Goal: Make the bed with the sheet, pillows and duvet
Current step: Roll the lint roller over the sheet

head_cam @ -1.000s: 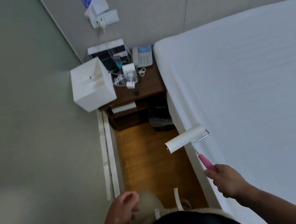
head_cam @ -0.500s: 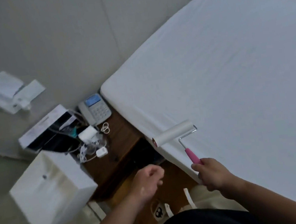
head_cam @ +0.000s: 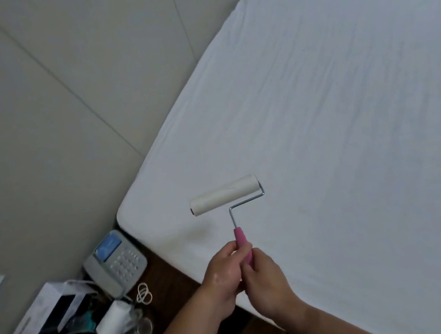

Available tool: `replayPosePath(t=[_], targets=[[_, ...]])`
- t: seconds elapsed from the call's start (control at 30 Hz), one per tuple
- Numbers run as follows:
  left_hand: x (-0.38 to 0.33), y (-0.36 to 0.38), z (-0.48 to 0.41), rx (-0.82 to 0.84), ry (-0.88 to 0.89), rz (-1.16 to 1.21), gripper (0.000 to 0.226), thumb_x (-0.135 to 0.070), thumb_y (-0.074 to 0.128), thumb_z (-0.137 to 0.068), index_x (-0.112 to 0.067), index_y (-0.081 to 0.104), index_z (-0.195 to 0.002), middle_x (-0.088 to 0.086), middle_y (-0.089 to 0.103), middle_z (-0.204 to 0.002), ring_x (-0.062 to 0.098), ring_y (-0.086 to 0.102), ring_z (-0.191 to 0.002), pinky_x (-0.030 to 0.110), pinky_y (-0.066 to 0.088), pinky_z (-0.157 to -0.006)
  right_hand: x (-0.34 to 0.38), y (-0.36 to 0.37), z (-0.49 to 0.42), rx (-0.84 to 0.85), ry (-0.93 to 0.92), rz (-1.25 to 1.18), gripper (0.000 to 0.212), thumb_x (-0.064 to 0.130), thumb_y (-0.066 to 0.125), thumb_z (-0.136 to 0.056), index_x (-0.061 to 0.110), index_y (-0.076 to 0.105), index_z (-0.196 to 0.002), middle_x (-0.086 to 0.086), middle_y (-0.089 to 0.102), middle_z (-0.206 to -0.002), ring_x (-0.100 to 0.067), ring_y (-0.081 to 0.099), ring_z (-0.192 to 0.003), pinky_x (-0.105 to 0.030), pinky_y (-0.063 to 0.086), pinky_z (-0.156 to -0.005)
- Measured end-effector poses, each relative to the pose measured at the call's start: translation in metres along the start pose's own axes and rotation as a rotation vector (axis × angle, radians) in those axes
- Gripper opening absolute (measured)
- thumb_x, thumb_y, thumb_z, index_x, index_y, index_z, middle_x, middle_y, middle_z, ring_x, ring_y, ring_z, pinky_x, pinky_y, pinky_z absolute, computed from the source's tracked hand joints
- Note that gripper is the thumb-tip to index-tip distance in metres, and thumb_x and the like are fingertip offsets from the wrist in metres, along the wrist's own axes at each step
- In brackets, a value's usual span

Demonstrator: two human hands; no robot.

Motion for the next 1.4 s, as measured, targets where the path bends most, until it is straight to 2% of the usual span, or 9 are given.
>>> replayPosePath(t=[0.13,0.23,0.3,0.4,0.57,0.77,0.87,1.03,1.4], targets=[[-0.067,-0.008,-0.073,-0.057,-0.017,0.012,0.014,-0.027,0.066,-0.095,-0.016,0.075,-0.094,0.005,0.071,-0.086,0.015,0.066,-0.074,0.027,0.05,-0.062,0.025,-0.005,-0.091,0.146,-0.016,-0.037,0.016,0.04,0.046,-0.097,0.031,0.055,-0.107,0.007,0.069,-0.085,-0.007,0.063,-0.073,-0.029,0.052,-0.07],[-0.097,-0.02,-0.138,-0.123,-0.009,-0.002,0.018,-0.026,0.061,-0.098,-0.011,0.071,-0.101,0.01,0.075,-0.09,0.022,0.07,-0.077,0.034,0.052,-0.068,0.022,-0.027,-0.168,0.175,-0.044,0.085,0.03,0.061,0.054,-0.085,0.033,0.059,-0.096,0.012,0.07,-0.087,-0.003,0.065,-0.076,-0.026,0.051,-0.074],[-0.101,-0.031,-0.176,-0.161,-0.031,-0.025,0.017,-0.025,0.056,-0.101,-0.011,0.066,-0.106,0.012,0.074,-0.089,0.024,0.068,-0.076,0.038,0.053,-0.072,0.007,-0.049,-0.22,0.095,-0.066,0.23,0.04,0.067,0.057,-0.084,0.031,0.059,-0.101,0.013,0.067,-0.099,-0.004,0.064,-0.084,-0.026,0.049,-0.079],[-0.091,-0.046,-0.228,-0.212,-0.072,-0.064,0.017,-0.02,0.051,-0.103,-0.007,0.062,-0.107,0.011,0.064,-0.071,0.022,0.054,-0.058,0.034,0.048,-0.057,-0.021,-0.081,-0.299,-0.034,-0.121,0.516,0.045,0.055,0.056,-0.091,0.026,0.053,-0.125,0.005,0.059,-0.122,-0.015,0.059,-0.109,-0.029,0.045,-0.094],[-0.109,-0.062,-0.312,-0.257,-0.033,-0.222,0.019,-0.017,0.048,-0.102,-0.004,0.062,-0.099,0.007,0.053,-0.058,0.017,0.04,-0.046,0.024,0.032,-0.044,-0.015,-0.111,-0.436,-0.238,-0.286,0.805,0.06,0.05,0.048,-0.093,0.023,0.036,-0.145,-0.002,0.03,-0.158,-0.022,0.026,-0.146,-0.04,0.028,-0.114],[-0.233,-0.062,-0.423,-0.269,0.216,-0.428,0.021,-0.022,0.062,-0.095,-0.003,0.058,-0.09,0.004,0.045,-0.057,0.014,0.036,-0.039,0.019,0.027,-0.04,0.011,-0.107,-0.559,-0.458,-0.194,0.889,0.077,0.064,0.026,-0.093,0.022,0.016,-0.156,-0.007,0.007,-0.166,-0.028,0.003,-0.153,-0.058,0.005,-0.12],[-0.31,-0.056,-0.484,-0.285,0.367,-0.603,0.02,-0.03,0.065,-0.093,-0.013,0.056,-0.097,0.009,0.051,-0.069,0.024,0.045,-0.059,0.034,0.035,-0.059,-0.003,-0.084,-0.582,-0.493,-0.132,0.918,0.08,0.069,0.013,-0.093,0.023,0.012,-0.159,-0.008,0.004,-0.167,-0.028,-0.003,-0.154,-0.061,-0.003,-0.119],[-0.412,-0.043,-0.568,-0.324,0.472,-0.902,0.018,-0.028,0.062,-0.09,-0.02,0.051,-0.101,0.015,0.063,-0.092,0.035,0.059,-0.08,0.049,0.05,-0.072,-0.029,-0.077,-0.597,-0.565,-0.131,0.972,0.078,0.068,0.026,-0.094,0.02,0.027,-0.156,-0.008,0.018,-0.165,-0.028,0.013,-0.153,-0.062,0.009,-0.119],[-0.519,-0.015,-0.673,-0.467,0.652,-1.664,0.038,-0.024,0.034,-0.105,-0.013,0.047,-0.139,0.011,0.048,-0.138,0.032,0.049,-0.124,0.038,0.042,-0.099,-0.046,-0.075,-0.617,-0.814,-0.258,0.976,0.077,0.064,0.04,-0.087,0.018,0.046,-0.148,-0.009,0.033,-0.16,-0.03,0.036,-0.144,-0.064,0.021,-0.115]])
Point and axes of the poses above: each hand's wrist, its own z-axis away from the middle knuckle, its own y-axis out of the palm, x = y × z, the point moved 6 cm from there along -z, towards the middle knuckle
